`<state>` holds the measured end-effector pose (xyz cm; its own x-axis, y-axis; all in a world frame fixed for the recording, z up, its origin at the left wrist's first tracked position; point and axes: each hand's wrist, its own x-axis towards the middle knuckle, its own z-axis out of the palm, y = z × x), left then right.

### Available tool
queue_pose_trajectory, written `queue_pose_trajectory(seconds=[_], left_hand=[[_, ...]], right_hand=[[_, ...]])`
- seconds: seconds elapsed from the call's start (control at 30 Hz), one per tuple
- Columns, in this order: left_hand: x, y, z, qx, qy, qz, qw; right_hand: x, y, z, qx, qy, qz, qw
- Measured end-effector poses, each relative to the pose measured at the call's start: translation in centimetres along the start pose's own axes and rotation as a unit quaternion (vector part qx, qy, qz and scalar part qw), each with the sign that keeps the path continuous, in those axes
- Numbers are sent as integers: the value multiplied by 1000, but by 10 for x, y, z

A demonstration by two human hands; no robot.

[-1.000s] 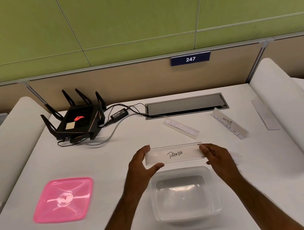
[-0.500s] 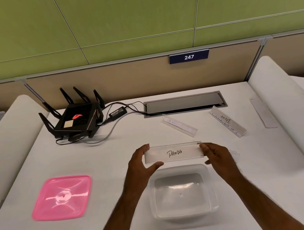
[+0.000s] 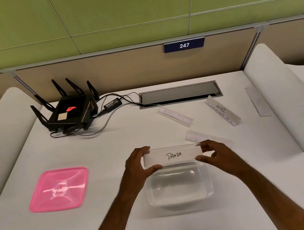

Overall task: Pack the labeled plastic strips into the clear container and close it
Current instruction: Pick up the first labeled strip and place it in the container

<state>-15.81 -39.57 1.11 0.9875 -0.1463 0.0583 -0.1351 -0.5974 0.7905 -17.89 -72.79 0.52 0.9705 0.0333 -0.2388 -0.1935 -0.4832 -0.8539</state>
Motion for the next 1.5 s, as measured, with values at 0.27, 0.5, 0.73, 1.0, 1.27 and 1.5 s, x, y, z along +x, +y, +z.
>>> queue_pose_trajectory(seconds=[0.27,0.5,0.73,1.0,1.27,1.5], left_hand=[[-12,-11,9,135,-10,66,989],[-14,-19,14,224,-54,106,967],[-12,-32,22,232,-70,115,963],[-6,-38,28,237,-74,117,962],[3,-30,37,317,-109,118,934],[3,-17,39,378,-143,115,907]], right_hand=[[-11,12,6,-93,-11,-51,994],[-8,20,11,-188,-20,-83,978],[2,27,15,-311,-6,-152,938],[3,29,21,-380,10,-190,905],[5,20,35,-410,-8,-144,900],[7,25,47,-459,10,-100,883]])
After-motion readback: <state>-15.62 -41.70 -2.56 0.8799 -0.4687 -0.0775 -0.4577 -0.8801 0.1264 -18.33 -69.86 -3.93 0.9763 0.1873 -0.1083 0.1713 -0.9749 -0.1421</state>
